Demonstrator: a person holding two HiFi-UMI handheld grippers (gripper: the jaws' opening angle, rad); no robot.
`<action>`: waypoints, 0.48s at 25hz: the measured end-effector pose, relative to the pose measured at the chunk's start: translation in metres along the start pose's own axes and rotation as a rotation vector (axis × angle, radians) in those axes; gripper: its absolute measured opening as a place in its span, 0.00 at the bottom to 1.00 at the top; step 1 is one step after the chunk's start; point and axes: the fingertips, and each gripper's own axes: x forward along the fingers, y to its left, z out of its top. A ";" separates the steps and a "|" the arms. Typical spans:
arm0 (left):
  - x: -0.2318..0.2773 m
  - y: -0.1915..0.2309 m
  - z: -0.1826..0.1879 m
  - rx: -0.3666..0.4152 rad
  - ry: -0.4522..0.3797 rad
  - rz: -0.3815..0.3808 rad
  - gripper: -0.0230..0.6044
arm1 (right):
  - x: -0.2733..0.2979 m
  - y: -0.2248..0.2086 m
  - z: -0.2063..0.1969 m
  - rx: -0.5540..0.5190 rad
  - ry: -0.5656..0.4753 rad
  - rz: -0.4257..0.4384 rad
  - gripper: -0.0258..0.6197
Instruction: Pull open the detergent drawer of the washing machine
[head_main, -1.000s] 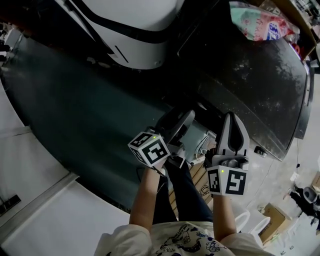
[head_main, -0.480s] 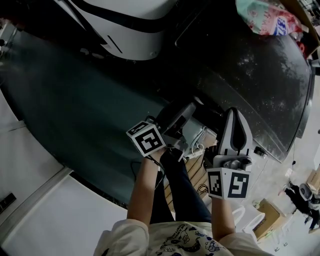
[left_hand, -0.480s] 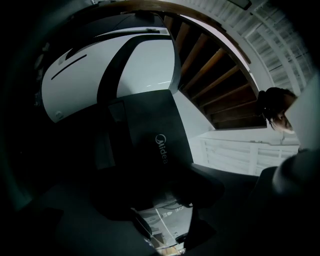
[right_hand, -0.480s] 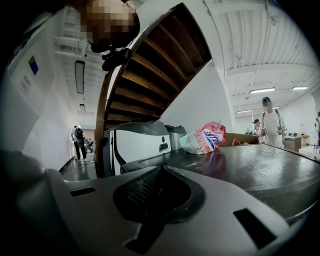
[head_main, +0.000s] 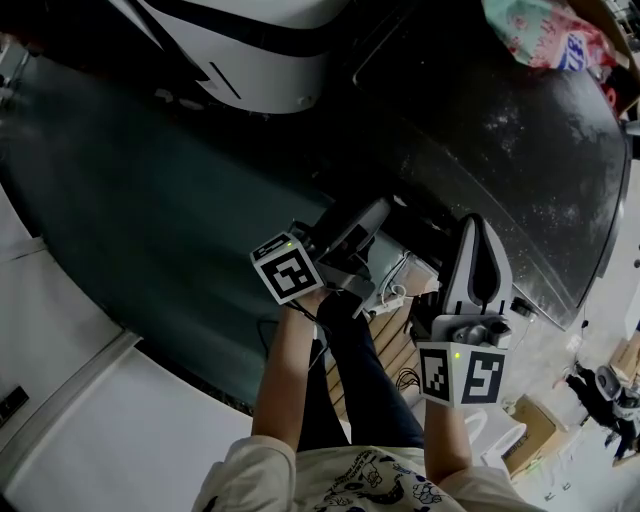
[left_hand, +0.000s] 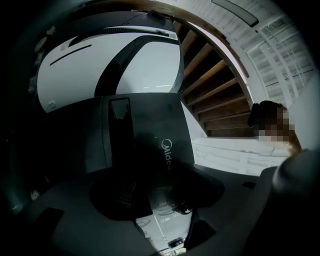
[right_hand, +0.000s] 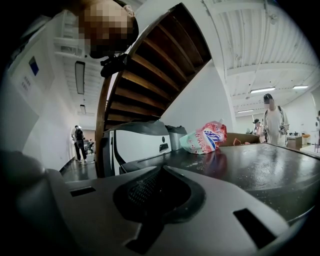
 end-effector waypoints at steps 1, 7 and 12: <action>0.000 0.000 0.000 -0.004 0.001 -0.006 0.48 | 0.000 0.000 0.000 0.001 0.000 0.000 0.06; 0.001 0.000 0.000 -0.022 0.005 -0.042 0.46 | 0.000 0.002 -0.002 0.010 0.000 -0.005 0.06; 0.000 0.001 0.000 -0.031 0.007 -0.057 0.44 | -0.001 0.003 -0.003 0.012 0.004 -0.002 0.06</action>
